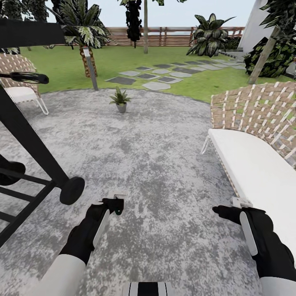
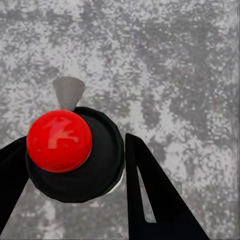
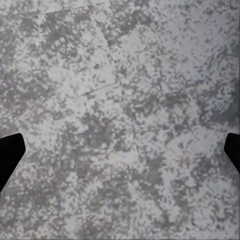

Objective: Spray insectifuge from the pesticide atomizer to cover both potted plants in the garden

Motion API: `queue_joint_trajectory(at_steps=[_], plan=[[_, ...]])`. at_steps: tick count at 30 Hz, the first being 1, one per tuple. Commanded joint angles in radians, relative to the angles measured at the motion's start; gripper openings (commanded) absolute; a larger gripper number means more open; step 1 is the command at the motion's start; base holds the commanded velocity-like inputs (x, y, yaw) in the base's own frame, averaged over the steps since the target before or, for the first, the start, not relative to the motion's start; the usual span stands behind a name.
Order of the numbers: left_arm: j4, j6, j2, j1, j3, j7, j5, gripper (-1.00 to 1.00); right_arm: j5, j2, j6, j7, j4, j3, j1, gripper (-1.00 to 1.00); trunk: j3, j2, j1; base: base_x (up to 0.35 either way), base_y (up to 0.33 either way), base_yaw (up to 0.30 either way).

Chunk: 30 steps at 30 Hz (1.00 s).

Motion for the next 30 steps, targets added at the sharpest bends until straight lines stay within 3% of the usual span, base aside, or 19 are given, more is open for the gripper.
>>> queue_joint_trajectory(at_steps=[1,20,30], plan=[[-0.001,0.005,0.000,0.000,0.000,0.001,0.001,-1.00,-0.004,0.000,0.004,0.000,-0.001,-0.001,-0.001,1.00,-0.001,0.000,0.000,0.347,0.000,-0.061],[-0.001,0.005,0.000,0.000,0.000,0.001,0.001,-1.00,-0.004,0.000,0.004,0.000,-0.002,-0.001,-0.001,1.00,-0.001,0.000,0.000,0.347,-0.002,-0.004],[-0.001,0.005,0.000,0.000,0.000,0.001,0.001,-1.00,-0.004,0.000,0.004,0.000,-0.002,-0.001,-0.001,1.00,-0.001,0.000,0.000,0.344,-0.105,0.000]])
